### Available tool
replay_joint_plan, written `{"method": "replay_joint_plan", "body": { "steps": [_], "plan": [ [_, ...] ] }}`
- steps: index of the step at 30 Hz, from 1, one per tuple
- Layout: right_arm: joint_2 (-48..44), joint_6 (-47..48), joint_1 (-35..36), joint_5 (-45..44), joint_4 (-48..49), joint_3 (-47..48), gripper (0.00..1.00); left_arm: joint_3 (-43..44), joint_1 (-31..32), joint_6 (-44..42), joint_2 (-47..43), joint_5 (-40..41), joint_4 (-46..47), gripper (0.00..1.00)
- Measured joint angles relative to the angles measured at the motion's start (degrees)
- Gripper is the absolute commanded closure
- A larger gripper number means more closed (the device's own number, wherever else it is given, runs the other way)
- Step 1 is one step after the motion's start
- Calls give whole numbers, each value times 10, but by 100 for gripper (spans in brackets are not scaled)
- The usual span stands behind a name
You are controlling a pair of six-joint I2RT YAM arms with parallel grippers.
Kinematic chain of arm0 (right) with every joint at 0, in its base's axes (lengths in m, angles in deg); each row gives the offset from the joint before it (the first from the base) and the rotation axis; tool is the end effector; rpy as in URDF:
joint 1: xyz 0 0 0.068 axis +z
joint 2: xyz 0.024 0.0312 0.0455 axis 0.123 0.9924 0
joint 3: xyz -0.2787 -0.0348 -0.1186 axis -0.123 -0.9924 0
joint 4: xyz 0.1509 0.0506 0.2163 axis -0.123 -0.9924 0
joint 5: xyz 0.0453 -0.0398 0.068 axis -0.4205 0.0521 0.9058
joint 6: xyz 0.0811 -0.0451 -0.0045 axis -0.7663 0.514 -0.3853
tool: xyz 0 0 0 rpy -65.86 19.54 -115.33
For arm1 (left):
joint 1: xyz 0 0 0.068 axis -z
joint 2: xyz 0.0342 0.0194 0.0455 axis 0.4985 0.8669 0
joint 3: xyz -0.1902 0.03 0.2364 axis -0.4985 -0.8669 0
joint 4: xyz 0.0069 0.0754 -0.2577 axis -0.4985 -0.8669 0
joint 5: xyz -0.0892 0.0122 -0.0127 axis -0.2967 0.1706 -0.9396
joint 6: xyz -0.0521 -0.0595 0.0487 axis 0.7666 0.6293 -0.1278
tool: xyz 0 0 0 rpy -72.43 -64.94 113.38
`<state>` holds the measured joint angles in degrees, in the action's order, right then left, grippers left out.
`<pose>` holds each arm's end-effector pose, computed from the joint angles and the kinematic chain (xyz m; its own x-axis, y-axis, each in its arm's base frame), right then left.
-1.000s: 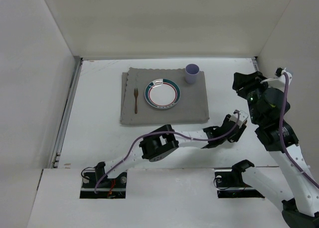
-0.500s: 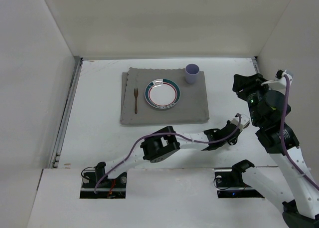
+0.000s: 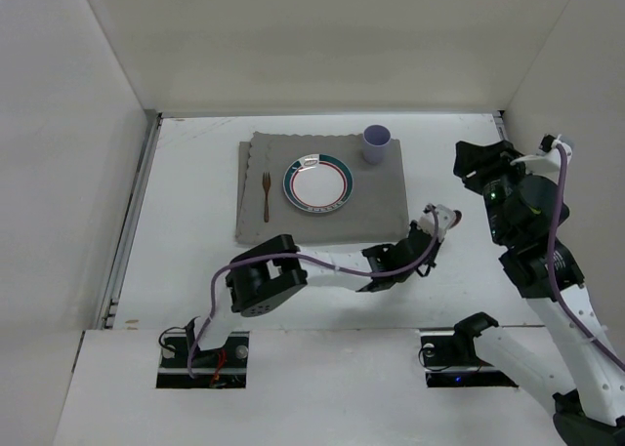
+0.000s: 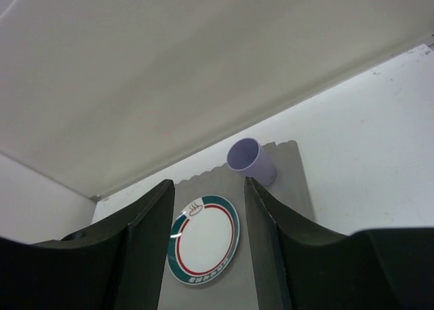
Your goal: Set the dinner table for one person
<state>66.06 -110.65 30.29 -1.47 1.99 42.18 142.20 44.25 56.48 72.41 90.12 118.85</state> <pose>0.1696 0.0327 0.4621 0.0687 0.5314 -0.8443 0.0156 0.8456 0.5335 0.1860 -0.5402 0.2078 -0.2408 0.0396 -0.9698 0.7556 0.6348 -0.1617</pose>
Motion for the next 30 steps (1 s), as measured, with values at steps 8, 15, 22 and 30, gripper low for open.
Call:
{"method": "replay_joint_plan", "body": {
  "steps": [8, 15, 22, 30],
  "plan": [
    [22, -11, -15, 14, 35, -45, 44, -58, -52, 50, -103, 96, 37, 96],
    [21, -46, -20, 40, 46, -137, 43, -20, -116, 147, -69, 132, -37, 96],
    [-23, -71, -20, 40, 66, -227, 43, 20, -166, 244, -11, 125, -85, 96],
    [7, -92, -9, 64, 107, -289, 42, 68, -207, 294, 49, 115, -131, 96]
  ]
}}
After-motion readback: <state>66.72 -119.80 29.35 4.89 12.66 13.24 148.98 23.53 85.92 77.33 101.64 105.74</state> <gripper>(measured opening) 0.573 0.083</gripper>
